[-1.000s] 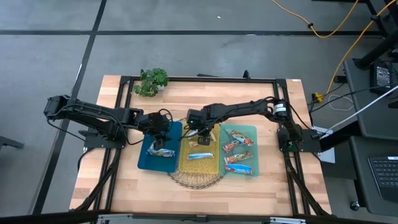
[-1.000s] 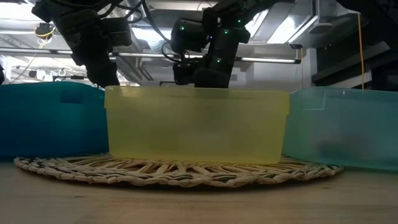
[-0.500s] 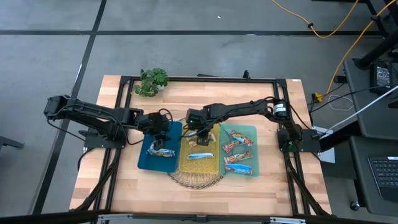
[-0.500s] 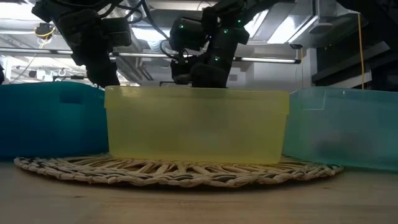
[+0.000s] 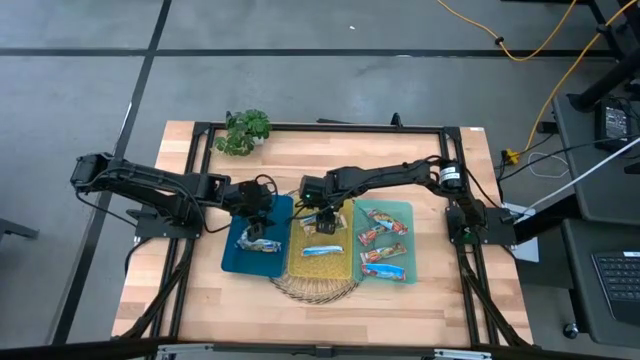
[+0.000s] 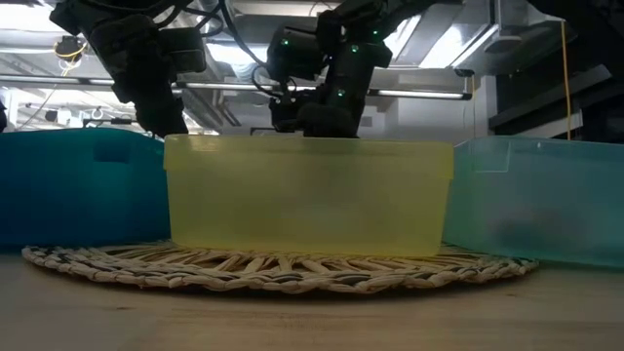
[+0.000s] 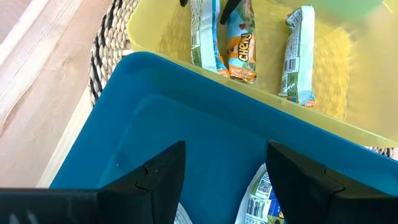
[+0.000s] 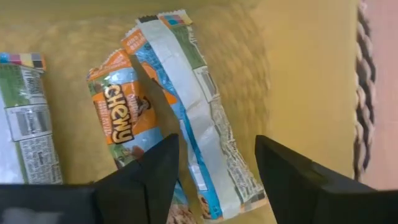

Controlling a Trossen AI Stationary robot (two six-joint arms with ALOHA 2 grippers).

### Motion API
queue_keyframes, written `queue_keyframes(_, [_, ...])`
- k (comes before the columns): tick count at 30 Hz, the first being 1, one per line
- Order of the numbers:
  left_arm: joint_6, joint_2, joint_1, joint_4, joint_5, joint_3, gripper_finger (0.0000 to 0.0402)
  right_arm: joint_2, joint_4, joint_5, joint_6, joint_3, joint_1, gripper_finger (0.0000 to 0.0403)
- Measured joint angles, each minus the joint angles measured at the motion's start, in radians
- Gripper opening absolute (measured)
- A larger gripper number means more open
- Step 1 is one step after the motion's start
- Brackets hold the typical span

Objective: Pick and place Granola Bars by type
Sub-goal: Return to Home Position

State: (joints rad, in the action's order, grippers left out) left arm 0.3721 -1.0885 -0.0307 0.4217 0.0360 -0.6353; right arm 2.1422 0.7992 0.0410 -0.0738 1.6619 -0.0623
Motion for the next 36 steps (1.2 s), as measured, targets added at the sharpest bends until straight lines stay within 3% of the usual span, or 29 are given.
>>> queue_keyframes(8, [0.01,0.0,0.0,0.0,0.0,0.0,0.021,-0.03,0.034,-0.007,0.006,0.0,0.0,0.0203])
queue_keyframes(15, [0.01,0.0,0.0,0.0,0.0,0.0,0.021,-0.127,0.177,-0.029,0.016,0.0,0.005,0.0196])
queue_keyframes(27, [0.009,0.0,0.0,-0.007,0.01,0.0,0.021,-0.543,0.23,-0.293,-0.054,0.0,0.07,0.0196])
queue_keyframes(36, [0.012,0.0,0.0,-0.007,0.01,0.0,0.021,-0.878,0.317,-0.471,0.008,0.0,0.096,0.0196])
